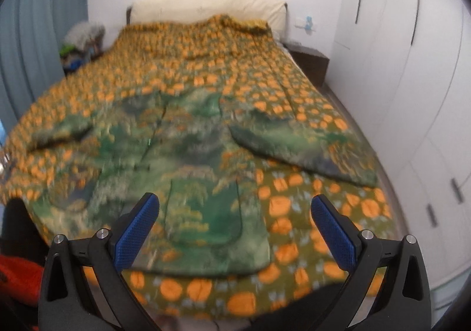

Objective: Fold large clothes
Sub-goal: 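Grasp a jacket sleeve cuff with the right tool and lift it over the body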

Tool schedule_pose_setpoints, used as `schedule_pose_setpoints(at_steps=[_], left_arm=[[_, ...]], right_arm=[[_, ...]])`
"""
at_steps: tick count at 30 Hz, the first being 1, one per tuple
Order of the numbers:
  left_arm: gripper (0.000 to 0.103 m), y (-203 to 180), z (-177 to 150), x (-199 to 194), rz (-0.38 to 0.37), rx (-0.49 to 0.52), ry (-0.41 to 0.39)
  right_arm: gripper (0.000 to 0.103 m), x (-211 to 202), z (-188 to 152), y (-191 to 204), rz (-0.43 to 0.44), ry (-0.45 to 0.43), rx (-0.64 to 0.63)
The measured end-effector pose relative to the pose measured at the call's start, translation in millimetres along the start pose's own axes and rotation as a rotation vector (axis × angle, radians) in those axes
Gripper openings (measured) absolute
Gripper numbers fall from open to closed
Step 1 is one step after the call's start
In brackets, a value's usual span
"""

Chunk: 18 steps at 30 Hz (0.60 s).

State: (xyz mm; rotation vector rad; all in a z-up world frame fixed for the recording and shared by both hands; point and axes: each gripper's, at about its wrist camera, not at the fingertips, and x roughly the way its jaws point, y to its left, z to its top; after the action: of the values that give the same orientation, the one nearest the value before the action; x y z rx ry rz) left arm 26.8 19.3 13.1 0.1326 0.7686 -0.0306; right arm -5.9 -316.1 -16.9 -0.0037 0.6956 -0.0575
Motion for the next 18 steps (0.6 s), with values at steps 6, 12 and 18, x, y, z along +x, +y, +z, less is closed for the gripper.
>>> schedule_pose_setpoints(at_steps=[6, 12, 18], left_arm=[[0.103, -3, 18, 0, 0.011, -0.009, -0.042], [0.103, -10, 13, 16, 0.000, -0.007, 0.024], [0.103, -15, 11, 31, -0.001, -0.010, 0.080]], right_arm=[[0.102, 56, 18, -82, -0.037, -0.071, 0.226], [0.102, 126, -1, -188, -0.092, -0.031, 0.549], [0.102, 186, -45, -269, -0.123, 0.055, 0.858]])
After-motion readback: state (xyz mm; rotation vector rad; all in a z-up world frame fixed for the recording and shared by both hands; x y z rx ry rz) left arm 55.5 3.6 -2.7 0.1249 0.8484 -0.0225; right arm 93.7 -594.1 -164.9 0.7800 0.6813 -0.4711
